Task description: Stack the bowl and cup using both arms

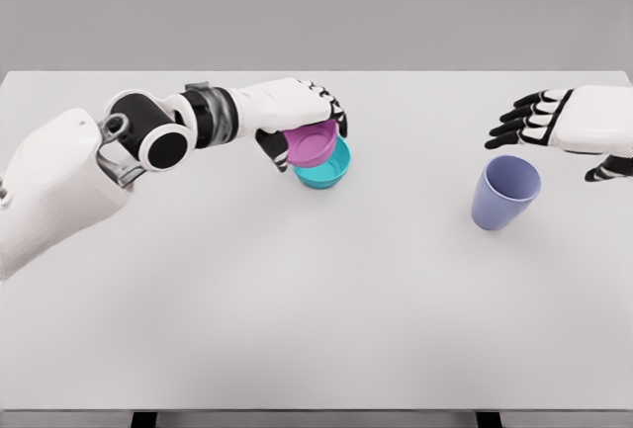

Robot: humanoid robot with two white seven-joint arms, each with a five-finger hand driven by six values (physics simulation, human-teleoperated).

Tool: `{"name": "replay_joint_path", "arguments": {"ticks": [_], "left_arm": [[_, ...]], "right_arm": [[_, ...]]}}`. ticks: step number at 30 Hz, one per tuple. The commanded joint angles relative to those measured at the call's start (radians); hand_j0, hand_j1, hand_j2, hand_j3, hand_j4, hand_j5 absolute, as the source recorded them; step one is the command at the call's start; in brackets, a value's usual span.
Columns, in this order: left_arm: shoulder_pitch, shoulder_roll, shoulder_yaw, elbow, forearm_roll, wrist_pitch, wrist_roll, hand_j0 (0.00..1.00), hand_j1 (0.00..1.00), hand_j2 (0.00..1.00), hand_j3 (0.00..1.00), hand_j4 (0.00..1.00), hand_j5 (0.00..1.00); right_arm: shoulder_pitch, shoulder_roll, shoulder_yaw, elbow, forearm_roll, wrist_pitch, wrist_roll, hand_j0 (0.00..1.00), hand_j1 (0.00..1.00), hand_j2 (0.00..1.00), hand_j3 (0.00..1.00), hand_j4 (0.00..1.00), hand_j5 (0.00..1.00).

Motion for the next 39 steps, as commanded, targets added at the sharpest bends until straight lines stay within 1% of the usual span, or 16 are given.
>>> {"name": "replay_joint_path", "arguments": {"ticks": [1, 4, 6, 10, 11, 14, 18, 21, 22, 24, 27, 30, 33, 36, 37, 39], "left_arm": [[0.002, -0.019, -0.001, 0.020, -0.010, -0.001, 0.001, 0.69, 0.69, 0.69, 0.69, 0.69, 0.69], [0.002, -0.047, -0.001, 0.049, -0.030, -0.002, 0.001, 0.69, 0.69, 0.69, 0.69, 0.69, 0.69], [0.002, -0.048, -0.002, 0.052, -0.030, -0.002, 0.001, 0.69, 0.69, 0.69, 0.69, 0.69, 0.69], [0.006, -0.056, -0.002, 0.067, -0.038, -0.002, 0.001, 0.69, 0.69, 0.69, 0.69, 0.69, 0.69], [0.005, -0.065, -0.014, 0.078, -0.040, -0.002, 0.001, 0.69, 0.69, 0.69, 0.69, 0.69, 0.69], [0.003, -0.081, -0.022, 0.104, -0.040, -0.002, 0.001, 0.69, 0.69, 0.69, 0.69, 0.69, 0.69], [0.005, -0.082, -0.025, 0.106, -0.041, -0.002, 0.001, 0.70, 0.70, 0.70, 0.70, 0.70, 0.70], [0.005, -0.084, -0.028, 0.106, -0.041, -0.002, 0.001, 0.70, 0.70, 0.70, 0.70, 0.70, 0.70], [0.005, -0.082, -0.028, 0.106, -0.044, -0.002, 0.001, 0.69, 0.69, 0.69, 0.69, 0.69, 0.69], [0.005, -0.084, -0.028, 0.107, -0.044, -0.002, 0.001, 0.69, 0.69, 0.69, 0.69, 0.69, 0.69], [0.002, -0.108, -0.028, 0.163, -0.044, -0.010, 0.001, 0.70, 0.70, 0.70, 0.70, 0.70, 0.70], [0.002, -0.108, -0.028, 0.163, -0.044, -0.011, 0.001, 0.70, 0.70, 0.70, 0.70, 0.70, 0.70], [0.002, -0.110, -0.028, 0.163, -0.044, -0.011, 0.001, 0.70, 0.70, 0.70, 0.70, 0.70, 0.70], [0.002, -0.110, -0.027, 0.163, -0.044, -0.011, 0.001, 0.70, 0.70, 0.70, 0.70, 0.70, 0.70], [0.002, -0.110, -0.027, 0.163, -0.044, -0.010, 0.001, 0.70, 0.70, 0.70, 0.70, 0.70, 0.70], [0.002, -0.116, -0.028, 0.164, -0.044, -0.010, 0.001, 0.70, 0.70, 0.70, 0.70, 0.70, 0.70]], "right_arm": [[-0.005, 0.012, 0.005, 0.001, -0.001, 0.003, 0.000, 1.00, 1.00, 1.00, 1.00, 1.00, 1.00], [-0.022, 0.024, 0.007, 0.001, 0.013, 0.003, 0.000, 1.00, 1.00, 1.00, 1.00, 1.00, 1.00], [-0.031, 0.048, 0.040, 0.001, 0.047, 0.003, 0.000, 1.00, 1.00, 1.00, 1.00, 1.00, 1.00], [-0.032, 0.048, 0.096, 0.004, 0.064, 0.003, 0.000, 1.00, 1.00, 1.00, 1.00, 1.00, 1.00], [-0.032, 0.048, 0.097, 0.006, 0.064, 0.003, 0.000, 1.00, 1.00, 1.00, 1.00, 1.00, 1.00], [-0.032, 0.050, 0.109, 0.006, 0.064, 0.003, 0.000, 1.00, 1.00, 1.00, 1.00, 1.00, 1.00], [-0.032, 0.058, 0.119, 0.009, 0.064, 0.003, 0.000, 1.00, 1.00, 1.00, 1.00, 1.00, 1.00], [-0.040, 0.084, 0.120, 0.058, 0.068, 0.003, 0.000, 1.00, 1.00, 1.00, 1.00, 1.00, 1.00], [-0.040, 0.091, 0.126, 0.072, 0.085, 0.003, 0.000, 1.00, 1.00, 1.00, 1.00, 1.00, 1.00], [-0.046, 0.093, 0.151, 0.079, 0.090, 0.003, 0.000, 1.00, 1.00, 1.00, 1.00, 1.00, 1.00], [-0.048, 0.105, 0.159, 0.118, 0.093, 0.003, 0.000, 1.00, 1.00, 1.00, 1.00, 1.00, 1.00], [-0.052, 0.116, 0.166, 0.138, 0.106, 0.003, 0.000, 1.00, 1.00, 1.00, 1.00, 1.00, 1.00], [-0.061, 0.125, 0.168, 0.142, 0.106, 0.003, 0.000, 1.00, 1.00, 1.00, 1.00, 1.00, 1.00], [-0.075, 0.137, 0.175, 0.178, 0.108, 0.003, 0.000, 1.00, 1.00, 1.00, 1.00, 1.00, 1.00], [-0.077, 0.139, 0.192, 0.179, 0.108, 0.003, 0.000, 1.00, 1.00, 1.00, 1.00, 1.00, 1.00], [-0.083, 0.153, 0.195, 0.194, 0.120, 0.003, 0.000, 1.00, 1.00, 1.00, 1.00, 1.00, 1.00]]}}
